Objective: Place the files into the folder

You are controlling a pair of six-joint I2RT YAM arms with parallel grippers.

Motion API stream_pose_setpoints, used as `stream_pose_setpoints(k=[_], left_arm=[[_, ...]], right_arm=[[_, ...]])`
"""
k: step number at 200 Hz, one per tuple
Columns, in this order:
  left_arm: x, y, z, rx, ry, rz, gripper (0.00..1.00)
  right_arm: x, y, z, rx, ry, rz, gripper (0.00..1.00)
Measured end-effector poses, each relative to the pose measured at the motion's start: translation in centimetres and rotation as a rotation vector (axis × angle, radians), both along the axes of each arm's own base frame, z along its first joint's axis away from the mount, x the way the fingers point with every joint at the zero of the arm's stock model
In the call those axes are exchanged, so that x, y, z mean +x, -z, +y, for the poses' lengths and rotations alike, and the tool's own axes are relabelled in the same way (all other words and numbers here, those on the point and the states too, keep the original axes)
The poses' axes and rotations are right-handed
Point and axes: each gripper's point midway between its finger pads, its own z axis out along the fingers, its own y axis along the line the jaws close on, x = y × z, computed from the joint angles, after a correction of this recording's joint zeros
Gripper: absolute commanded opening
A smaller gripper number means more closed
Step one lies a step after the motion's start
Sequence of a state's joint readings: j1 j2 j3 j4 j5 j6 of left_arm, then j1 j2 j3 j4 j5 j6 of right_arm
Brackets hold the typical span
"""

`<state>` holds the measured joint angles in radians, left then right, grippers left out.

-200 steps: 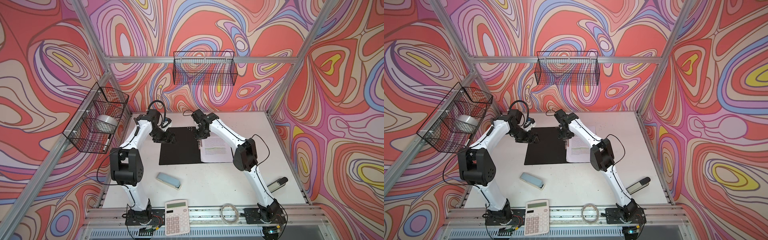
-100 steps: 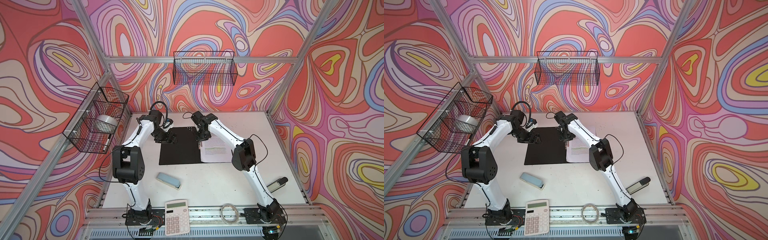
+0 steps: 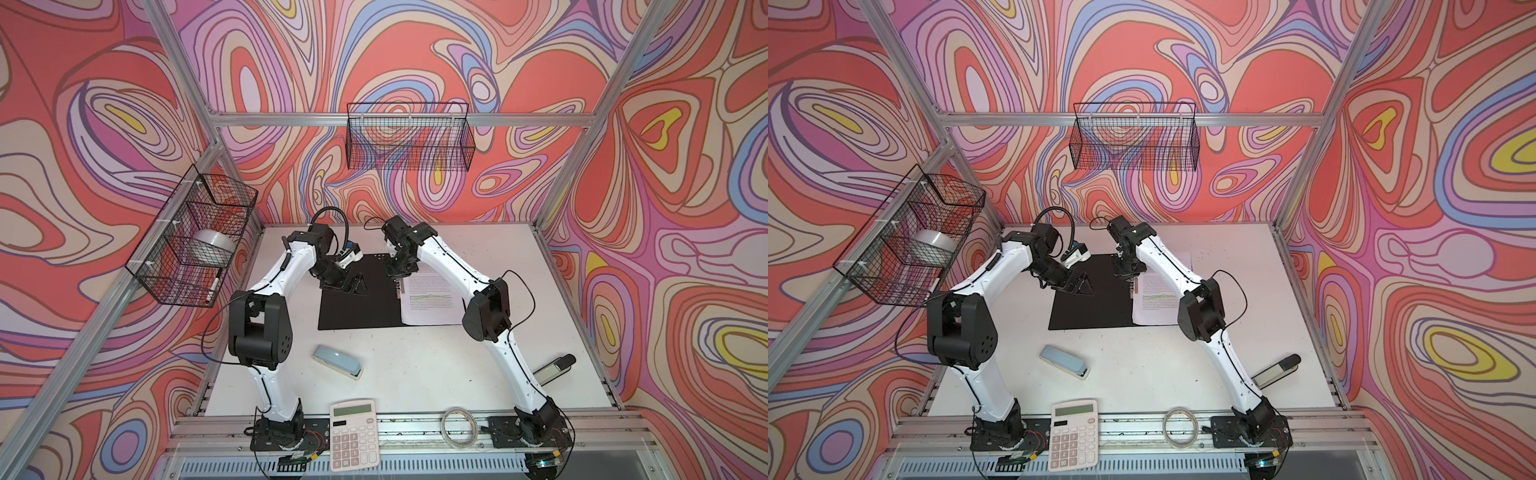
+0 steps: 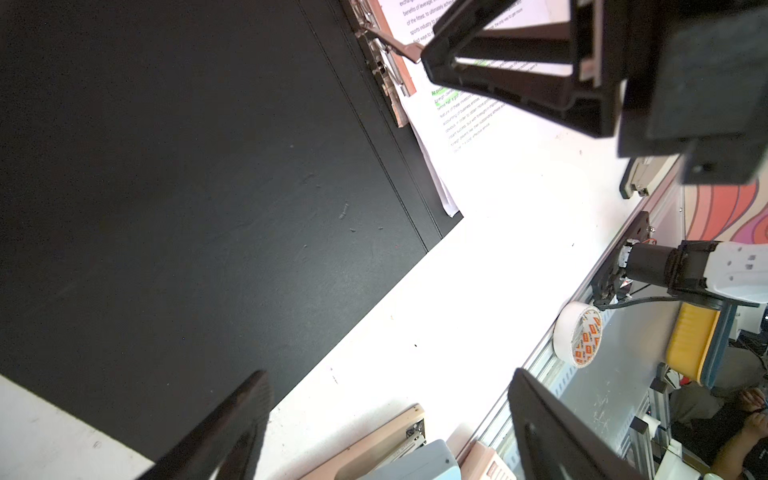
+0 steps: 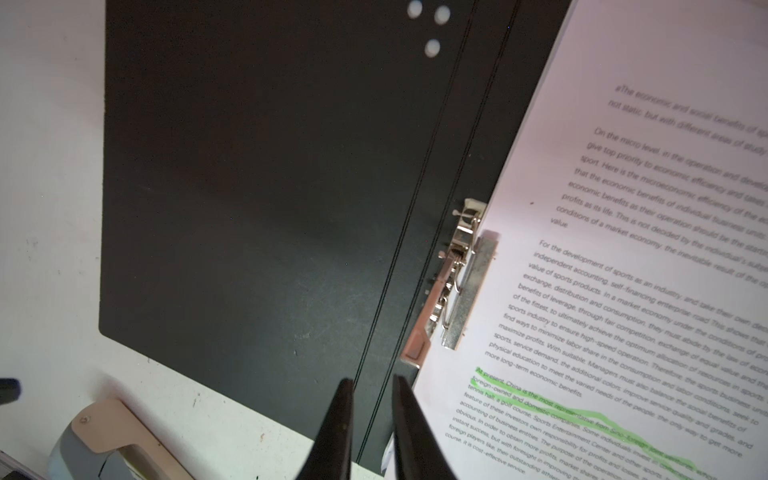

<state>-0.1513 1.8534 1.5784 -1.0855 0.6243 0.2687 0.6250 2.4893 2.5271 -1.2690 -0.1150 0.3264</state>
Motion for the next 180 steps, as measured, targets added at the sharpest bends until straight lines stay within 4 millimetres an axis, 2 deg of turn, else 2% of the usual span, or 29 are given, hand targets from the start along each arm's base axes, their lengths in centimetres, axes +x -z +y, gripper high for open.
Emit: stream_pose_setpoints(k=[32, 102, 180], left_arm=[[0.0, 0.1, 0.2, 0.008, -0.001, -0.002, 0.89], [0.0, 0.7, 0.2, 0.015, 0.004, 0.011, 0.89], [-0.1, 1.0, 0.4, 0.026, 0.003, 0.014, 0.89]], right_arm=[[0.2, 0.4, -0.3, -0.020, 0.007, -0.008, 0.16], [0.1, 2.8, -1.5, -0.106, 0.002, 0.020, 0.15], [-0.1, 3.0, -2.1, -0.143, -0.008, 0.020, 0.15]])
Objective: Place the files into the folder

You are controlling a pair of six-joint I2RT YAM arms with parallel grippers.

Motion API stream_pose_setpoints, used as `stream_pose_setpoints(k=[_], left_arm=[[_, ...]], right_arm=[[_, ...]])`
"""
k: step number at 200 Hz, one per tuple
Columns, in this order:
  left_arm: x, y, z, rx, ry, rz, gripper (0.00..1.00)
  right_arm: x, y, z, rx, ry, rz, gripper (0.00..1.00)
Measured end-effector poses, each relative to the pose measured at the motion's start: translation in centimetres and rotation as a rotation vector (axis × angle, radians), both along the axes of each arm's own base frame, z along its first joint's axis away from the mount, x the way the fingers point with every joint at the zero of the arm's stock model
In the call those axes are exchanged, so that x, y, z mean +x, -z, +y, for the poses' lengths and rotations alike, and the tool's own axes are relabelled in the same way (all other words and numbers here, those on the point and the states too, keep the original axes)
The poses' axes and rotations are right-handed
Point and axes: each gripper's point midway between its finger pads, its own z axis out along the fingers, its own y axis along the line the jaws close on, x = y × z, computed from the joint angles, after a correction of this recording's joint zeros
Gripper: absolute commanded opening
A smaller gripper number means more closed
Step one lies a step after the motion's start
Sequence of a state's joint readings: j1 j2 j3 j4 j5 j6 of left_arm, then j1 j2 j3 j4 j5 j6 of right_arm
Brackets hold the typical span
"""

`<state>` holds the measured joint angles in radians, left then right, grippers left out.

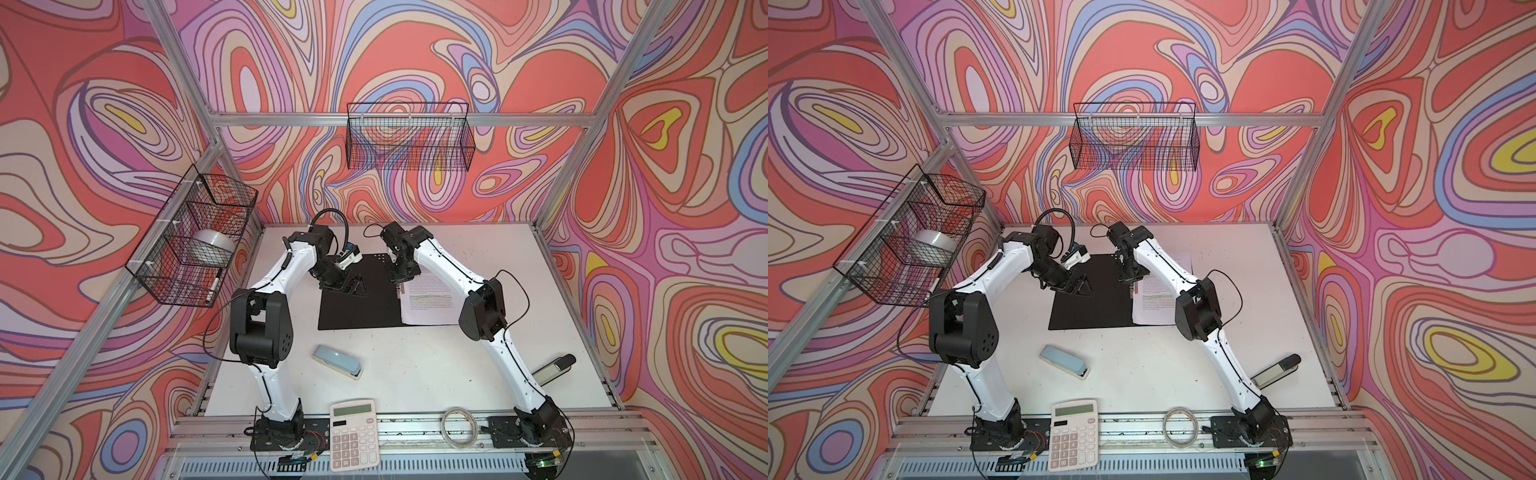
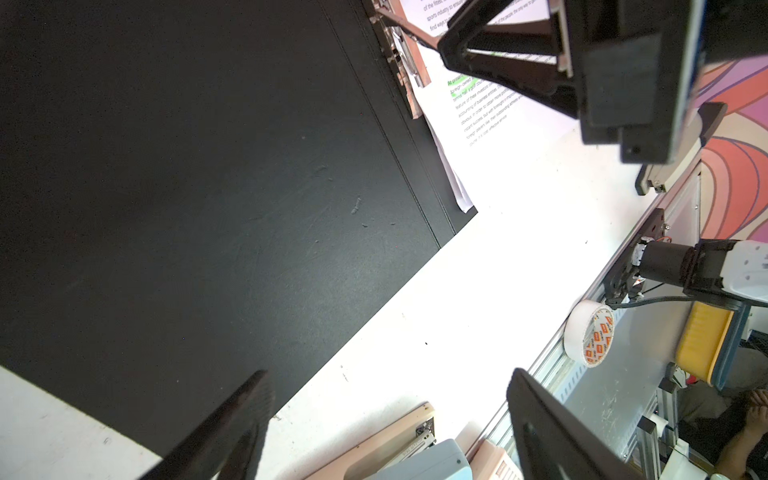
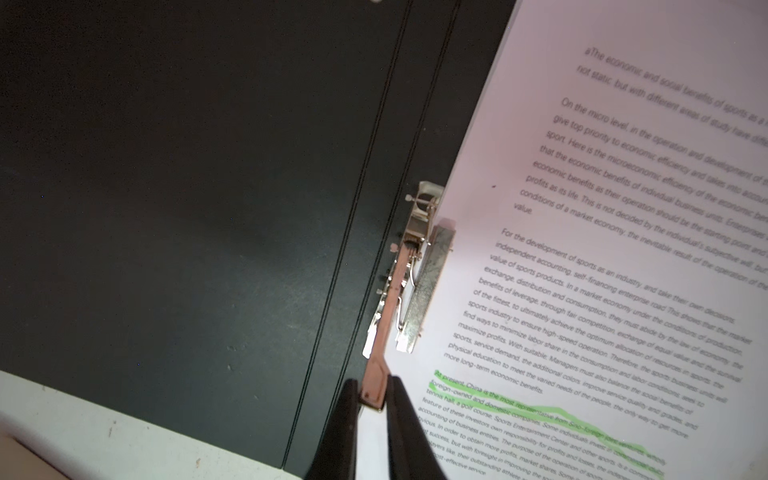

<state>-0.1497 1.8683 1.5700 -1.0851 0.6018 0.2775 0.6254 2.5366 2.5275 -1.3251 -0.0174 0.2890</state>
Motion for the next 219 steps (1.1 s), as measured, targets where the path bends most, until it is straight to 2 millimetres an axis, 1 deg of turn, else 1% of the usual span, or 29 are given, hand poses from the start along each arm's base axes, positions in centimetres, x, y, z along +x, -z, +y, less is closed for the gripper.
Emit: stream_pose_setpoints(k=[19, 47, 73, 132, 159, 193, 219], left_arm=[[-0.2, 0.2, 0.0, 0.002, 0.000, 0.007, 0.89], [-0.2, 0.4, 0.1, 0.006, -0.001, 0.010, 0.88], [-0.7, 1.2, 0.3, 0.014, -0.009, 0.033, 0.88], [-0.8, 1.4, 0.4, 0.024, -0.013, 0.038, 0.88], [-0.8, 1.4, 0.4, 0.024, -0.016, 0.040, 0.88], [-0.8, 1.4, 0.4, 0.024, -0.016, 0.040, 0.87], [-0.8, 1.4, 0.4, 0.024, -0.018, 0.042, 0.87]], right_arm=[[0.1, 0.0, -0.1, -0.006, -0.002, -0.004, 0.17], [0.0, 0.1, -0.5, -0.029, -0.010, -0.004, 0.17], [-0.2, 0.2, -0.8, -0.042, -0.015, 0.002, 0.17], [-0.1, -0.1, -0.3, -0.018, -0.017, -0.002, 0.19], [-0.1, -1.0, -0.1, 0.003, -0.014, -0.013, 0.19], [0.4, -3.5, 0.4, 0.052, -0.012, -0.062, 0.20], [0.7, -4.1, 0.8, 0.075, -0.015, -0.081, 0.19]])
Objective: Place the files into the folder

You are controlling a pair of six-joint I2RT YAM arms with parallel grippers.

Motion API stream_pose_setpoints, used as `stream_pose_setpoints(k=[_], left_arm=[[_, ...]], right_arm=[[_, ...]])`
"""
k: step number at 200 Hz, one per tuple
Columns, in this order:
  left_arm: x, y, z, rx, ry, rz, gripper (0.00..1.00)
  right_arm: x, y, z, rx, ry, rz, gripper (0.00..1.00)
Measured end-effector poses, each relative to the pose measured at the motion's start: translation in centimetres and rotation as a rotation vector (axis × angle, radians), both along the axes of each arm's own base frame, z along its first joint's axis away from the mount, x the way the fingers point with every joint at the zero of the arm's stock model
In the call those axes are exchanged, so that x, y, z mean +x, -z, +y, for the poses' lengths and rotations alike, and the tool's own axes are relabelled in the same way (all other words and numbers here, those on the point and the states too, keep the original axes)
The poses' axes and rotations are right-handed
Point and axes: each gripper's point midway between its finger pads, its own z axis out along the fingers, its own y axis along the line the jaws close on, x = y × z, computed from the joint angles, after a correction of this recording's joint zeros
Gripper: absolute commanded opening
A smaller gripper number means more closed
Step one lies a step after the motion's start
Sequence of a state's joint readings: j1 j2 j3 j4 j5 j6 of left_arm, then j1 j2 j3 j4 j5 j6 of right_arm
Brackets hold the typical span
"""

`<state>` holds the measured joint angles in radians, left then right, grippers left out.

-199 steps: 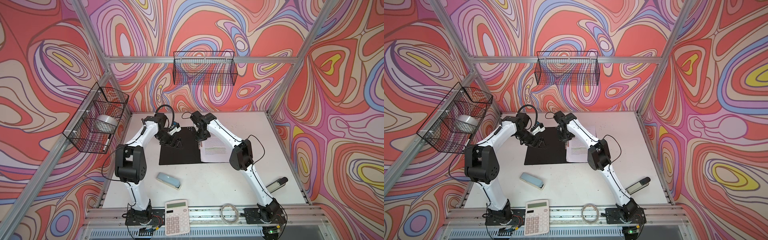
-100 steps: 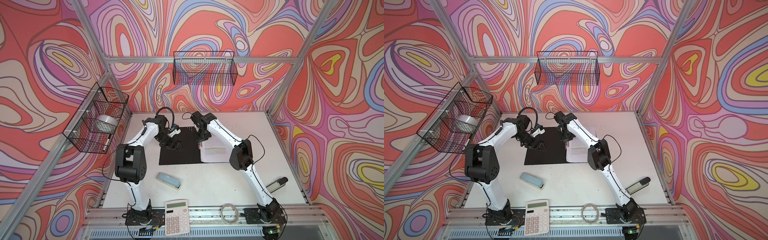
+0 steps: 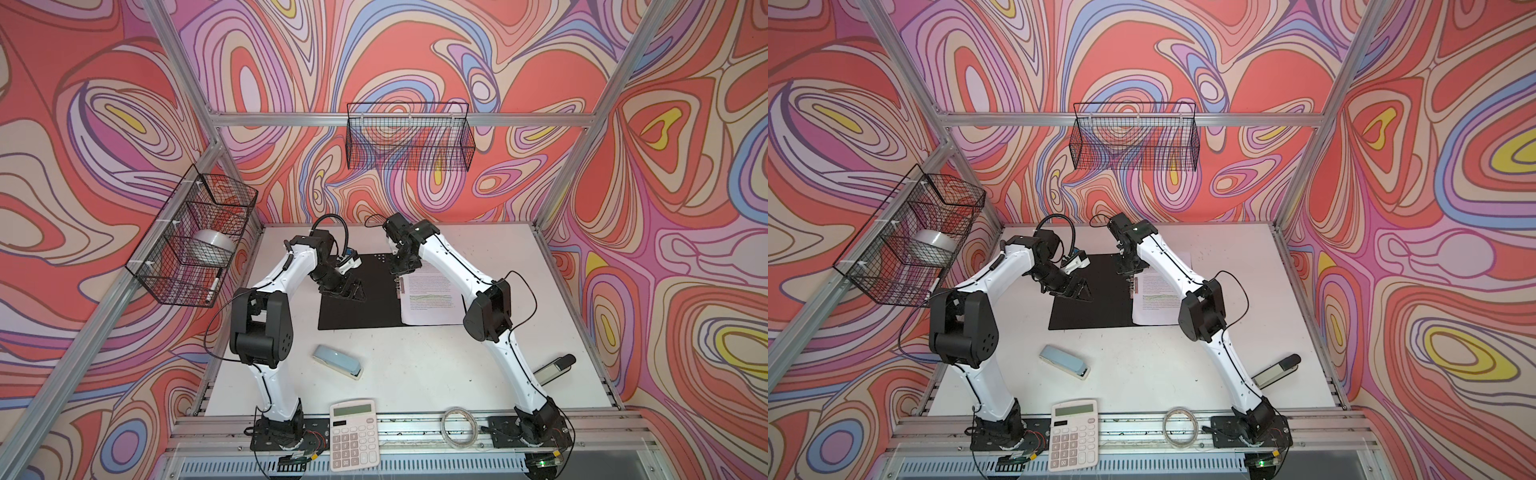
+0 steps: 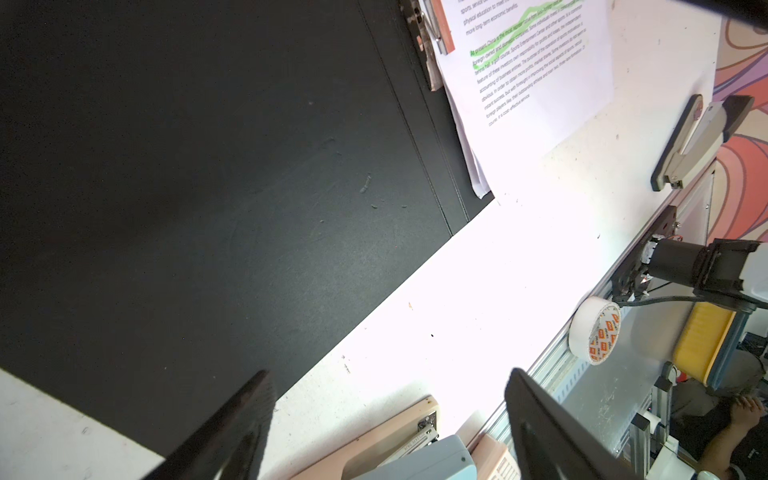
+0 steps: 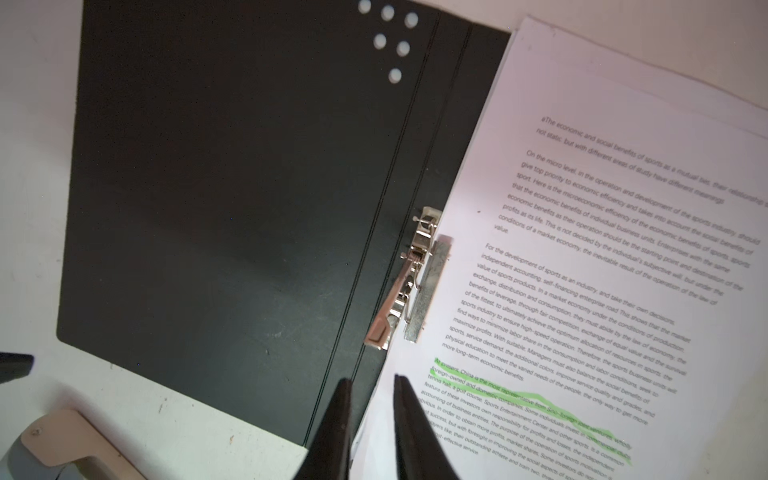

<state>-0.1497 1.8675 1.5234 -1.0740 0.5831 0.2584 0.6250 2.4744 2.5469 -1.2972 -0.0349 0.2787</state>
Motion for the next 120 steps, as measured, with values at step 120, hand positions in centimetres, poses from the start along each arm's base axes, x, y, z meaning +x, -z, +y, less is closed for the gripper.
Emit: stream_pose_setpoints(k=[120], left_arm=[[-0.3, 0.3, 0.1, 0.002, 0.000, 0.010, 0.87]], right_arm=[[0.0, 1.8, -0.1, -0.027, -0.014, 0.024, 0.16]])
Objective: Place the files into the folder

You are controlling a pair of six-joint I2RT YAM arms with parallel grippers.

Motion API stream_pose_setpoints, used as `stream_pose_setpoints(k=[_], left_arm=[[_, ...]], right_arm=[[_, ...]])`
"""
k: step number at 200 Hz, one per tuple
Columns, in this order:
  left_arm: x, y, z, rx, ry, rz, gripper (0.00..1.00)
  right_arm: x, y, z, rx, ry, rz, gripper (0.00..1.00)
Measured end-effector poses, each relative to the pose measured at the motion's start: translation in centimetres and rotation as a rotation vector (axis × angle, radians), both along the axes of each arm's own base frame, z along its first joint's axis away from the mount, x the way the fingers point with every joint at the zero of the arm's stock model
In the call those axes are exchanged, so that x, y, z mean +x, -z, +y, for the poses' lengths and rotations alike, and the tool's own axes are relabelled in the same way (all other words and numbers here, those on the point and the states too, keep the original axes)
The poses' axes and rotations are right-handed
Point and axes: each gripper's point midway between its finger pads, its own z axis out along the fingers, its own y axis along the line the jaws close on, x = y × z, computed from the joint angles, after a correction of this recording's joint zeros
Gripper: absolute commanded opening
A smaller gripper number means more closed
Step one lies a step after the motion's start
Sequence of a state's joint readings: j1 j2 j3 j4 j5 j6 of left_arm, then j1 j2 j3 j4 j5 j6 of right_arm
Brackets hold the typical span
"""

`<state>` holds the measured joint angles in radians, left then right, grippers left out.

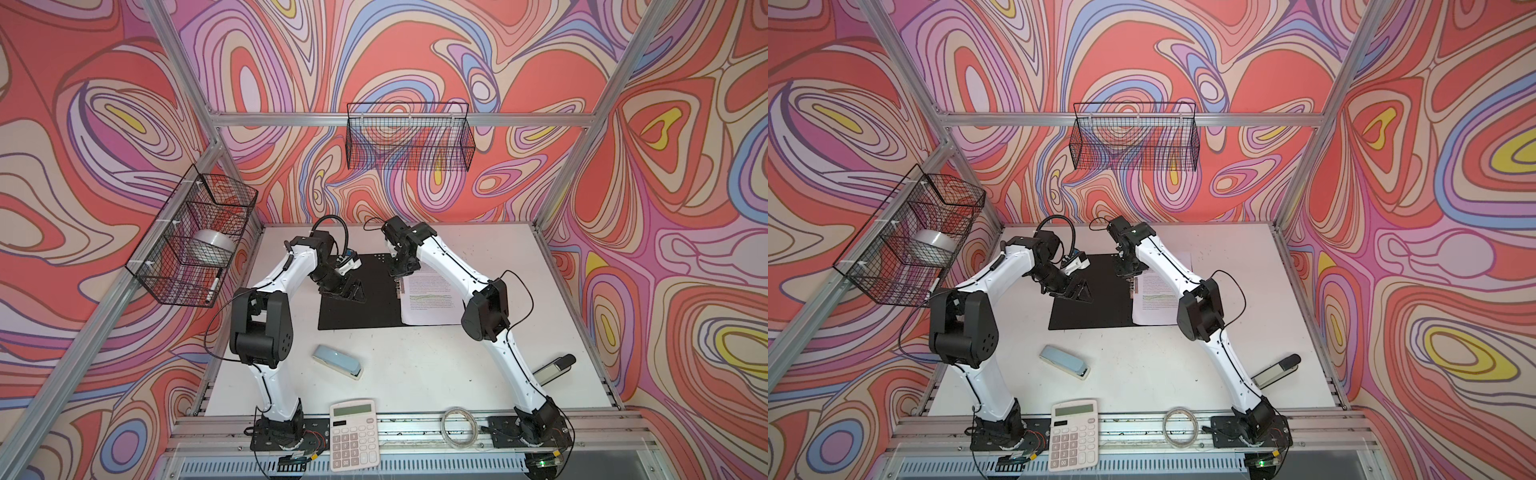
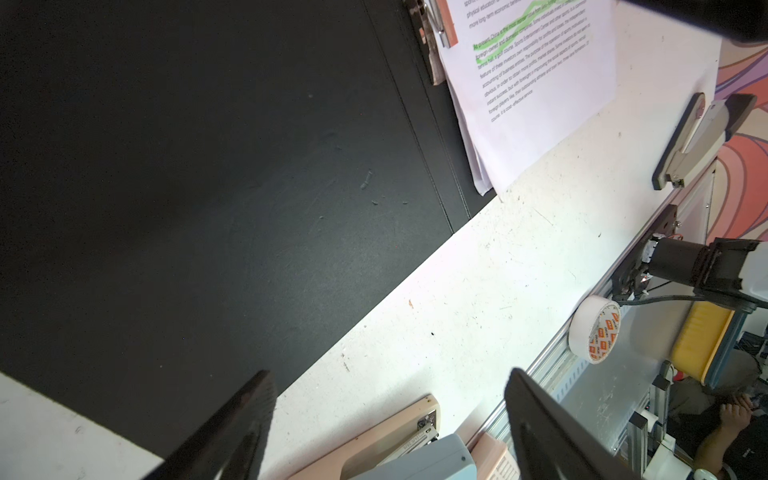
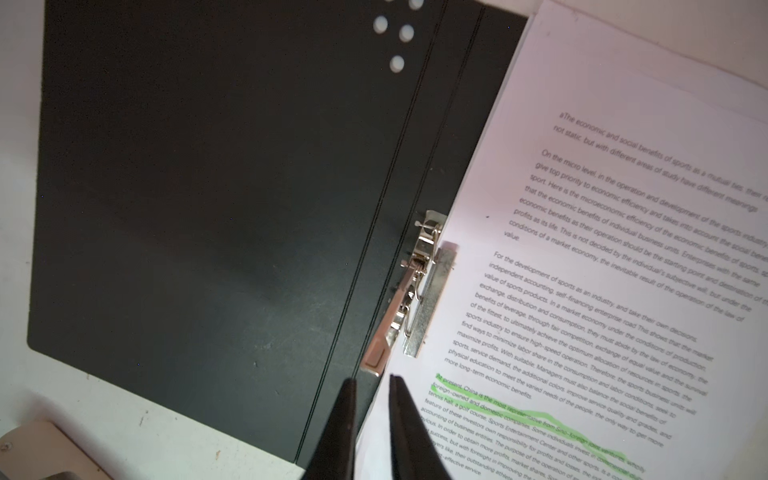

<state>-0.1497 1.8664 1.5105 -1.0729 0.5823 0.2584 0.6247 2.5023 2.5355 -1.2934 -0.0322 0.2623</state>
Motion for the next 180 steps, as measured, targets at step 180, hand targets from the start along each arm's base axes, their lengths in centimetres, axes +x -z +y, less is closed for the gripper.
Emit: stream_pose_setpoints(k=[180], left_arm=[[-0.3, 0.4, 0.1, 0.005, 0.000, 0.009, 0.86]], right_arm=[[-0.4, 1.8, -0.5, -0.039, -0.010, 0.038, 0.15]])
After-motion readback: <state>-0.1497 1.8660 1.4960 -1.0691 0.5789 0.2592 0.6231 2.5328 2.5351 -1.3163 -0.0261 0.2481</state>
